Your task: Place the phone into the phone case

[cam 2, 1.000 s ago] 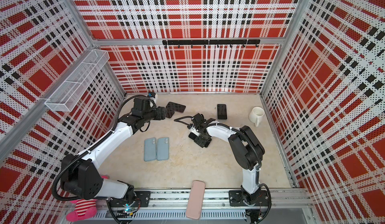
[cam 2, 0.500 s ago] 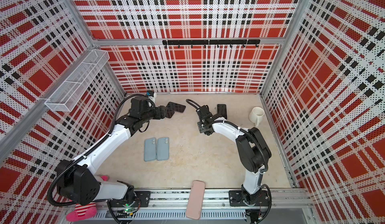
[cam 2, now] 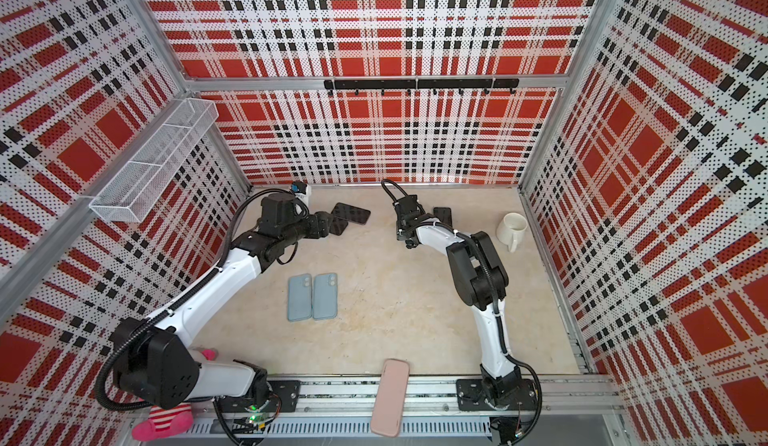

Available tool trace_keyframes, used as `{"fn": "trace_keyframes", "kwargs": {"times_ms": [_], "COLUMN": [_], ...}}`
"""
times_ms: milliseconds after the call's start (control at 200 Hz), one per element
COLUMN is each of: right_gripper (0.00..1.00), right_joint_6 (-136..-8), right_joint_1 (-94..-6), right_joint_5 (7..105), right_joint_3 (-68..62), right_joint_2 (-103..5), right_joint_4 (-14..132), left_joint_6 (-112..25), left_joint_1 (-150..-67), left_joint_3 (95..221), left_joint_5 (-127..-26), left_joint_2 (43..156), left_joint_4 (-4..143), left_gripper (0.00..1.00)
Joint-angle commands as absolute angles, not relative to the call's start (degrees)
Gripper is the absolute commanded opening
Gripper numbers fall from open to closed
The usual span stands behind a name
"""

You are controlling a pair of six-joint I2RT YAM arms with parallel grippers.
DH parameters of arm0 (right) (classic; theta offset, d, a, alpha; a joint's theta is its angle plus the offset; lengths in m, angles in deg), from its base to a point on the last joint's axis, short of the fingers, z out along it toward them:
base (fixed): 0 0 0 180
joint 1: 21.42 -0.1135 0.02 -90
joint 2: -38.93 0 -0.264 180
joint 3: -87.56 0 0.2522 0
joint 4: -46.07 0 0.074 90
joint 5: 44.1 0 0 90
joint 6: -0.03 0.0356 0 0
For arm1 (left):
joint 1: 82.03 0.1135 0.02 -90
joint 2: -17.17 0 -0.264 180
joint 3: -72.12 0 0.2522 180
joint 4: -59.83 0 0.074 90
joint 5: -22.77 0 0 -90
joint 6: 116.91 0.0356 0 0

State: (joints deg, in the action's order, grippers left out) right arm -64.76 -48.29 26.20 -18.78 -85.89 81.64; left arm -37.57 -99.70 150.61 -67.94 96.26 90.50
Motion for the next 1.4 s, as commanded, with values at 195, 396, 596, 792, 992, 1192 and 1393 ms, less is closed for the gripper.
{"fn": "trace_keyframes", "kwargs": {"times_ms": [195, 396, 596, 792, 992, 1192, 1393], "right_gripper": [0.46, 0.56, 0.72, 0.78, 0.83, 0.93, 1.00], "right_joint_6": [-64.2, -63.2, -62.0, -62.5, -62.5, -63.5, -64.4], "right_joint_1": [-46.3, -46.3, -46.4, -46.4, -46.5, -46.6, -48.7], "right_joint_5": [25.2, 24.7, 25.3, 26.2, 26.9, 28.1, 28.7], "right_joint_3": [-25.5, -26.5, -23.1, -22.6, -19.7, -20.1, -14.9], "right_joint_2": [-92.2, -93.5, -91.8, -90.4, -87.1, -84.3, -74.2], "right_joint_4": [80.7, 82.9, 81.4, 81.8, 80.1, 81.2, 80.8], "left_joint_6": [-37.6, -37.6, -37.6, -37.6, -37.7, -37.7, -37.5], "left_joint_1": [-99.1, -99.0, -99.0, -99.0, -99.0, -98.9, -98.9], "left_joint_3": [150.1, 150.1, 150.2, 150.1, 150.1, 150.1, 150.1], "left_joint_5": [-68.3, -68.5, -68.8, -68.9, -68.9, -68.8, -68.4], "left_joint_2": [95.0, 95.0, 95.1, 95.5, 96.0, 96.3, 96.9], "left_joint_4": [89.1, 89.1, 89.1, 89.1, 89.1, 89.1, 89.1], "left_gripper": [0.76, 0.76, 0.76, 0.76, 0.76, 0.76, 0.77]}}
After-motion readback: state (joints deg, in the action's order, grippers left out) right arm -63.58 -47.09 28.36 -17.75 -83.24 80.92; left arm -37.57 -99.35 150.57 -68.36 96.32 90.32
